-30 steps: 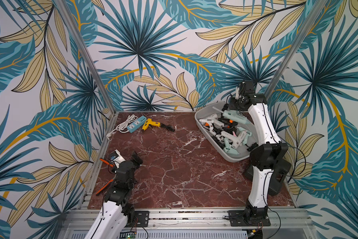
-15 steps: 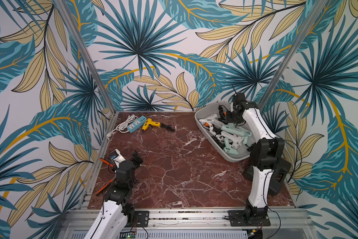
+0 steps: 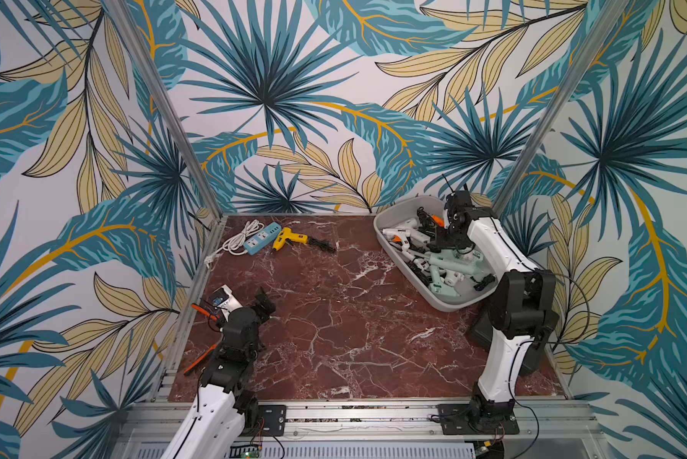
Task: Put the hot melt glue gun into the storage box
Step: Place the hot melt adhesive gun in the storage box.
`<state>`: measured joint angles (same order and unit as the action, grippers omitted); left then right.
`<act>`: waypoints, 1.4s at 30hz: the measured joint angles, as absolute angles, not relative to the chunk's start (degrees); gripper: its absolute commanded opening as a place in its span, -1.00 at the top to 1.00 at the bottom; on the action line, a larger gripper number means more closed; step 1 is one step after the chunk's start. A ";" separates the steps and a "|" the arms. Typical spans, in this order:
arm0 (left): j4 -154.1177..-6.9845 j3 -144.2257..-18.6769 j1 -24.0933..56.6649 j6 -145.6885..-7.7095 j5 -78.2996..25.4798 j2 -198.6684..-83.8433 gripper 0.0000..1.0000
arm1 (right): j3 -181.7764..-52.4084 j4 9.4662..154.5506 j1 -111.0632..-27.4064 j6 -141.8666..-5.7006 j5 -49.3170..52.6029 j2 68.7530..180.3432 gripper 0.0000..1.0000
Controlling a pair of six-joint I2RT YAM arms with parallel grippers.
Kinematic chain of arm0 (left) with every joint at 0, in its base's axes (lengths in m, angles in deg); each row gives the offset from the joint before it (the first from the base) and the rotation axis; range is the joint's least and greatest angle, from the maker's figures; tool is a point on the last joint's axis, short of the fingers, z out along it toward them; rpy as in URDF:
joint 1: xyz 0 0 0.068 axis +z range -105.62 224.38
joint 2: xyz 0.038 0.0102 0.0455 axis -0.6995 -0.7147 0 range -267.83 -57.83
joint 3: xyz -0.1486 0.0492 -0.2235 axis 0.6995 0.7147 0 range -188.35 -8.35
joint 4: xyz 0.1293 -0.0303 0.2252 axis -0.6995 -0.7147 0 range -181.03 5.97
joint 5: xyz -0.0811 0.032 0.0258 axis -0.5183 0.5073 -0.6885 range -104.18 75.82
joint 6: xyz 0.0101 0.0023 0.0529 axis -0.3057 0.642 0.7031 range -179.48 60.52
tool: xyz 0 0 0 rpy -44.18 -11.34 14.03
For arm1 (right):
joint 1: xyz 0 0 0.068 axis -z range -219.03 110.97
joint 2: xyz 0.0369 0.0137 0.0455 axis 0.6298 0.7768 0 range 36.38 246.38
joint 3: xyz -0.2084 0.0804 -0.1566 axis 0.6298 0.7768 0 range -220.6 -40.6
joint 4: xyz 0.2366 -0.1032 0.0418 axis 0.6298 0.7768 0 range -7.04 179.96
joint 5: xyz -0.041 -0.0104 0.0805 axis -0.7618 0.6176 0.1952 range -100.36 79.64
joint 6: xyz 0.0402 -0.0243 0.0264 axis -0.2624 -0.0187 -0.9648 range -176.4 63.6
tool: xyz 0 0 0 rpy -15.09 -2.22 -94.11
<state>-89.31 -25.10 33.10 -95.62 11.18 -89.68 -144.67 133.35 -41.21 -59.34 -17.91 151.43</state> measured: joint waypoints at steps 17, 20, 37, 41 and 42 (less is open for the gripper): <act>-86.84 -30.41 33.16 -93.46 0.37 -102.73 -1.00 | -127.65 121.02 -41.16 -61.79 -14.08 146.07 0.93; -86.03 -32.75 33.01 -93.48 -2.67 -107.13 -1.00 | -125.96 119.14 -41.16 -62.38 -14.15 145.29 0.86; -88.42 -59.02 26.58 -85.17 -2.54 -138.23 -0.99 | -124.08 117.74 -41.14 -64.06 -11.37 142.93 -0.08; -92.79 -71.26 26.65 -83.18 -1.41 -148.59 -0.98 | -124.50 118.84 -41.16 -64.87 -9.82 140.00 -0.21; -94.23 -74.89 26.65 -83.29 -0.84 -151.47 -0.96 | -124.59 118.88 -41.16 -65.11 -9.54 139.01 -0.23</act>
<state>-94.23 -74.89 26.65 -83.29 -0.84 -151.47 -124.59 118.88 -41.16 -65.11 -9.54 139.01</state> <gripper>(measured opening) 0.991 0.602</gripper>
